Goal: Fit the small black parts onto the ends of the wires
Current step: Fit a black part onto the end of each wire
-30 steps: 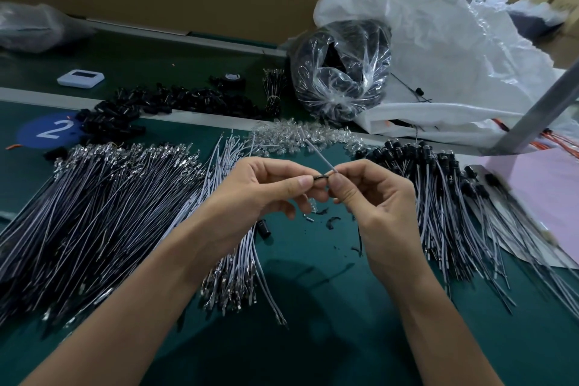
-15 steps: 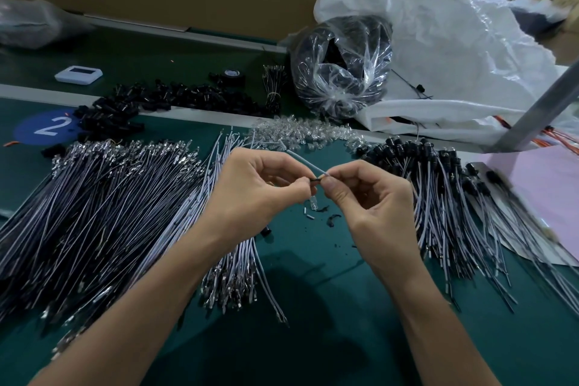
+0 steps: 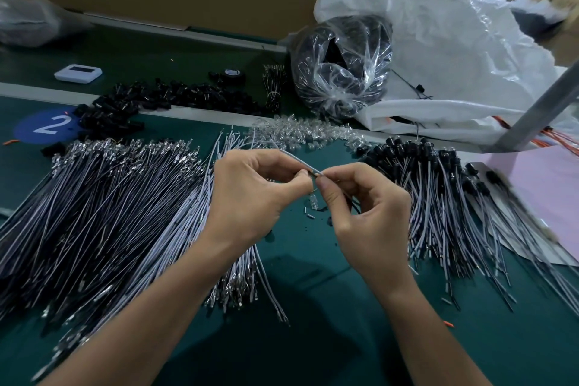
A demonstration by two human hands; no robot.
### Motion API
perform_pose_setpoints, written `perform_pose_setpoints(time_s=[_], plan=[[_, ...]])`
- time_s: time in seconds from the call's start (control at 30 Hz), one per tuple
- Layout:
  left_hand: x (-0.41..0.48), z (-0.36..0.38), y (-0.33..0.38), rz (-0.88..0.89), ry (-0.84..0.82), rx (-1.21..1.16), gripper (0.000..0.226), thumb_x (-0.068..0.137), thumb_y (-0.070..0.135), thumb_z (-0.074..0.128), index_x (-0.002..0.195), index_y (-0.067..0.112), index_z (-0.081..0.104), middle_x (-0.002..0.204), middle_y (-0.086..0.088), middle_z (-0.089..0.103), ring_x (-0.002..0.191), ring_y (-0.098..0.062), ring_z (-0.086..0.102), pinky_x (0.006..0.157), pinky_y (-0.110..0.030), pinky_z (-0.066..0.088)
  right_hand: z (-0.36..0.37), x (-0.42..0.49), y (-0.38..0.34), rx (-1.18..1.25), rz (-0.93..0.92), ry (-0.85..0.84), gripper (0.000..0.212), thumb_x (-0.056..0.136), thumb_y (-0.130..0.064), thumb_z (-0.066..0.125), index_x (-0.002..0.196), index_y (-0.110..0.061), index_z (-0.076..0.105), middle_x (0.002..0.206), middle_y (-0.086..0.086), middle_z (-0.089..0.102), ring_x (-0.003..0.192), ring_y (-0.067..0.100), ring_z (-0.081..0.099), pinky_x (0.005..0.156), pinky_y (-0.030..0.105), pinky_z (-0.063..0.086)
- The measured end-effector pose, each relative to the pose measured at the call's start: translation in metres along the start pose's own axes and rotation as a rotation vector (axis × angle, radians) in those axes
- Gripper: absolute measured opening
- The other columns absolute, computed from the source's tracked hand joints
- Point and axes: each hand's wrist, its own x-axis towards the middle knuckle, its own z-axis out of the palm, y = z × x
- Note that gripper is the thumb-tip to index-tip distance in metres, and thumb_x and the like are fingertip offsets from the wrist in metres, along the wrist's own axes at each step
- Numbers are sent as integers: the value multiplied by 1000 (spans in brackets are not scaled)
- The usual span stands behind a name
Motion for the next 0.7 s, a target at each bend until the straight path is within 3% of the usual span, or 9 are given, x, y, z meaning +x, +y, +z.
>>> perform_pose_setpoints(time_s=[0.2, 0.33, 0.43, 0.7], plan=[[0, 2, 0, 4, 27, 6, 13, 74, 7, 76, 70, 20, 77, 65, 4, 74, 55, -2, 65, 52, -12, 47, 0, -1, 1, -74, -81, 28, 4, 85, -11, 69, 82, -13, 71, 74, -4, 67, 66, 11, 63, 60, 29, 51], [2, -6, 1, -25, -110, -65, 16, 82, 3, 74, 78, 19, 79, 71, -1, 75, 65, -12, 72, 53, -16, 48, -2, 1, 2, -20, 18, 30, 4, 85, -12, 69, 83, -14, 71, 73, -9, 68, 65, 8, 63, 61, 20, 47], [3, -9, 4, -28, -182, -98, 10, 82, 9, 77, 84, 19, 79, 78, -3, 77, 71, -18, 74, 55, -20, 51, -5, 4, 4, 56, 101, 20, 7, 87, -7, 71, 83, -13, 72, 69, -6, 69, 62, 8, 63, 59, 21, 49], [7, -10, 2, 1, -193, 17, 6, 78, 16, 78, 82, 20, 76, 75, -1, 76, 68, -17, 72, 57, -21, 52, -9, 7, 3, 137, 179, -42, 9, 86, -5, 72, 80, -11, 73, 65, -3, 67, 59, 8, 60, 57, 21, 48]])
